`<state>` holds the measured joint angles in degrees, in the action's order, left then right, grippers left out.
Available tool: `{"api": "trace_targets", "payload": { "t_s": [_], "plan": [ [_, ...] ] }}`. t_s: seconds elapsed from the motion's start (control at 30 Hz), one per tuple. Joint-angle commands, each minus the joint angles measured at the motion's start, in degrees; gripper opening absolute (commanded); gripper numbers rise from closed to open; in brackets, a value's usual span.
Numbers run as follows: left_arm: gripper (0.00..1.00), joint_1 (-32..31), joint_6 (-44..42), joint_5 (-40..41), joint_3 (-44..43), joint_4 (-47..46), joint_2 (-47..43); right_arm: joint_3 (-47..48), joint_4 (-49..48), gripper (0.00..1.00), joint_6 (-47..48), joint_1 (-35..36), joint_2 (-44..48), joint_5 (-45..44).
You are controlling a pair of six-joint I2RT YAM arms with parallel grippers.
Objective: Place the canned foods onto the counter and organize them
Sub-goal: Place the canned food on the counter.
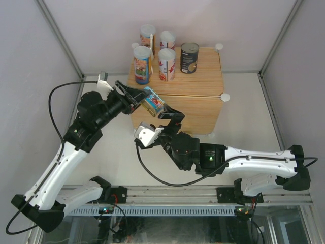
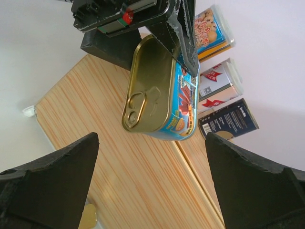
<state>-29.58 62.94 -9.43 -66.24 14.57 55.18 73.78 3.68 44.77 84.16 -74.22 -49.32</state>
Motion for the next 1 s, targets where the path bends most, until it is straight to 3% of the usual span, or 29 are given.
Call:
{"api": "trace_targets", "payload": {
  "t_s": [0.0, 0.57, 0.97],
  "plan": [
    [0.00, 0.41, 3.21, -2.17, -4.58, -5.83, -1.19, 0.09, -5.79, 0.92, 3.95, -0.30, -1.01, -1.64],
    [0.00, 0.50, 6.03, -4.27, -2.95, -8.18, -2.53, -1.97, -19.28, 0.92, 14.90, -4.43, -3.76, 1.35],
    [0.00, 0.56, 6.51, -4.37, -2.32, -8.42, -2.81, -1.98, -22.10, 0.87, 18.06, -4.50, -4.54, 2.72]
  ]
}}
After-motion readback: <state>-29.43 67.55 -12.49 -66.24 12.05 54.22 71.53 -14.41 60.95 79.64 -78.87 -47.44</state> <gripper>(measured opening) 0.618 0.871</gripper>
